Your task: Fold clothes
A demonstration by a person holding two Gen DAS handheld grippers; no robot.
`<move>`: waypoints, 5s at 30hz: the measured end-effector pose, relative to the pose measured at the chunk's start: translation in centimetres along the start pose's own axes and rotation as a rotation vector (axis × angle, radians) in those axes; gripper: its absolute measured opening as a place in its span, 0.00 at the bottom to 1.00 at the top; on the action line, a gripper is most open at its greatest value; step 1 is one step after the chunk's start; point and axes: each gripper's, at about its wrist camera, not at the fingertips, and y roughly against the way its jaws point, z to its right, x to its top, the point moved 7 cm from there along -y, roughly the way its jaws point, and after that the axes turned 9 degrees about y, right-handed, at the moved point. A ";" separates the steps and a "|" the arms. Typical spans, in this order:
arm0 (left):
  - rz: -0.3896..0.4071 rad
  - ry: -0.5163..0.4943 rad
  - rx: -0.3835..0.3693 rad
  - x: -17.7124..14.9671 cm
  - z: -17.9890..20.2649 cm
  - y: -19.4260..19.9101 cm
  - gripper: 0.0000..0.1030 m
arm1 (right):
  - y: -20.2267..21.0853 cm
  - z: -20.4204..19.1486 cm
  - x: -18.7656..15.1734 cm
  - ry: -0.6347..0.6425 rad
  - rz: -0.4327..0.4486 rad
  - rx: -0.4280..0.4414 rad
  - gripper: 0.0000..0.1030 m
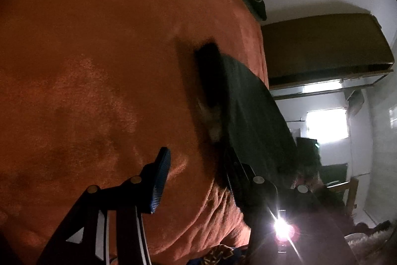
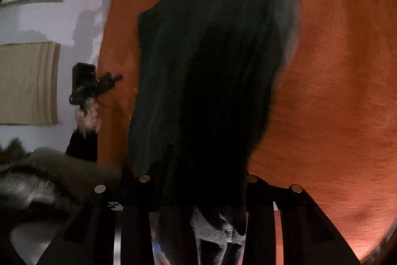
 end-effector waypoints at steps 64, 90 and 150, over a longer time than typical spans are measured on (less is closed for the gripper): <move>-0.316 -0.500 0.114 7.9 13.5 -16.7 0.15 | 0.1 1.4 -9.5 -0.548 0.831 0.048 0.47; -0.108 -0.553 0.199 -1.1 4.5 -3.8 0.33 | 2.7 4.7 1.7 -0.330 0.436 0.228 0.71; 0.030 -0.314 -0.006 17.0 22.0 6.5 0.11 | 22.0 -10.1 22.6 -0.156 0.622 0.141 0.35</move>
